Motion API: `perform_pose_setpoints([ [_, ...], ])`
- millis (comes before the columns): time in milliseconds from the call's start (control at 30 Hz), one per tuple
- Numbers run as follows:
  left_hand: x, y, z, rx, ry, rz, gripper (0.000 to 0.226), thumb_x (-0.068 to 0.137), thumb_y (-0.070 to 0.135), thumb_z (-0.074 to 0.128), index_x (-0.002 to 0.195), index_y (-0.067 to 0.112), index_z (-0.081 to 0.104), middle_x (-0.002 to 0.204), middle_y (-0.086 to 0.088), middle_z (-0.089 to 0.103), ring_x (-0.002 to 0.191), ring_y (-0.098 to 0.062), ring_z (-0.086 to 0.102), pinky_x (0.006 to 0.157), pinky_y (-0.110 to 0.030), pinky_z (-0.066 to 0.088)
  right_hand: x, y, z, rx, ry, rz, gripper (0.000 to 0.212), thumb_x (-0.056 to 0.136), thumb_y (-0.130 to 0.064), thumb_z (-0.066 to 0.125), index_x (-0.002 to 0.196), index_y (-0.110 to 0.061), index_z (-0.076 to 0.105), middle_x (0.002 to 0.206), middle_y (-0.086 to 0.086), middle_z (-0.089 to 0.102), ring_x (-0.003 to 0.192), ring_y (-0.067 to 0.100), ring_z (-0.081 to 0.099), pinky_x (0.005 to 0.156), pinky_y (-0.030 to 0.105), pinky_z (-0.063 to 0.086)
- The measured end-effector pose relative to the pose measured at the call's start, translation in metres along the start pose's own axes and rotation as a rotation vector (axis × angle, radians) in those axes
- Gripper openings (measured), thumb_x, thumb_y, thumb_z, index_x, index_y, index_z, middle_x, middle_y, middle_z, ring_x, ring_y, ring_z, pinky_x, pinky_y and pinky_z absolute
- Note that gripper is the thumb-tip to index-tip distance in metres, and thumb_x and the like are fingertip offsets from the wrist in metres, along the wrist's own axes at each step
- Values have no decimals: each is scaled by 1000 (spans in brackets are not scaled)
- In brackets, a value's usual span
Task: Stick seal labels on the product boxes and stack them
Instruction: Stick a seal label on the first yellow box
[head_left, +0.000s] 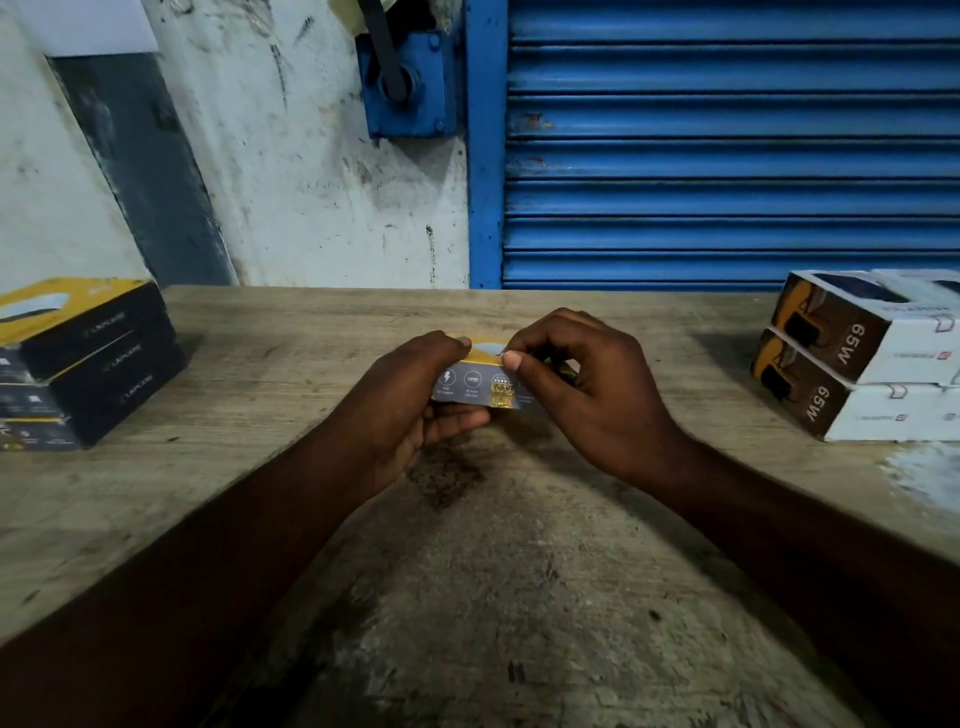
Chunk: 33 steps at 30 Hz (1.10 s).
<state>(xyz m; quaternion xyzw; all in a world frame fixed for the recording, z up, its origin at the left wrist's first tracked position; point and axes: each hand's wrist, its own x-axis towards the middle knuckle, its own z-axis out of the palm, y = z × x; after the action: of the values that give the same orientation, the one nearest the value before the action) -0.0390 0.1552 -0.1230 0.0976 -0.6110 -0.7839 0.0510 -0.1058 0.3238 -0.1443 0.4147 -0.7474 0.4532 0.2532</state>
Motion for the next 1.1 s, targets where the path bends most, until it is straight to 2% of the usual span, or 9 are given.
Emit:
perform_pose_setpoints([
  [400, 3, -1, -2, 40, 10, 14, 17, 98, 25, 60, 110, 14, 64, 93, -9, 69, 68, -12, 72, 54, -23, 57, -1, -2, 1, 101, 2, 106, 9, 92, -21, 70, 91, -15, 76, 84, -10, 67, 83, 12, 65, 76, 32, 53],
  [533, 4, -4, -2, 54, 37, 12, 41, 97, 23, 62, 136, 14, 54, 111, -13, 66, 67, -12, 73, 55, -25, 58, 2, -7, 1, 301, 39, 233, 9, 96, -14, 68, 89, -19, 71, 81, -7, 72, 79, 7, 70, 76, 24, 53],
  [600, 5, -5, -2, 59, 38, 12, 44, 97, 22, 62, 140, 15, 51, 109, -12, 67, 66, -12, 73, 55, -26, 58, 4, -9, -2, 361, 50, 252, 9, 97, -12, 66, 90, -16, 69, 77, -6, 71, 76, 3, 69, 74, 20, 52],
  [767, 4, -5, -1, 68, 19, 10, 39, 98, 23, 62, 135, 16, 55, 110, -13, 67, 69, -13, 73, 56, -26, 58, 3, -7, -2, 358, 18, 225, 4, 96, -15, 68, 94, -16, 71, 64, 9, 63, 59, 9, 61, 62, 32, 48],
  [833, 3, -5, -1, 78, 9, 15, 29, 98, 23, 60, 127, 16, 59, 106, -11, 67, 68, -12, 73, 55, -25, 57, 4, -6, -1, 398, 13, 249, 3, 95, -13, 70, 95, -11, 73, 72, 11, 72, 66, 13, 70, 69, 36, 55],
  [933, 2, -4, -1, 77, 6, 14, 17, 98, 23, 60, 115, 18, 62, 100, -10, 66, 68, -12, 72, 55, -25, 57, 4, -5, -2, 411, -15, 261, 4, 93, -9, 70, 93, -11, 74, 84, 5, 77, 82, 16, 75, 81, 31, 58],
  [1033, 2, -4, -1, 84, 12, 8, 9, 99, 22, 59, 105, 17, 64, 94, -8, 66, 66, -11, 71, 55, -25, 58, 5, -6, -4, 417, -50, 288, 10, 92, -8, 71, 91, -17, 75, 86, 1, 78, 86, 13, 74, 81, 26, 57],
  [1100, 2, -4, -1, 87, 10, 7, 10, 98, 22, 60, 105, 16, 64, 93, -8, 67, 66, -11, 71, 54, -25, 58, 5, -7, -6, 429, -79, 304, 15, 90, -5, 73, 94, -19, 75, 89, 1, 78, 87, 11, 73, 81, 23, 56],
])
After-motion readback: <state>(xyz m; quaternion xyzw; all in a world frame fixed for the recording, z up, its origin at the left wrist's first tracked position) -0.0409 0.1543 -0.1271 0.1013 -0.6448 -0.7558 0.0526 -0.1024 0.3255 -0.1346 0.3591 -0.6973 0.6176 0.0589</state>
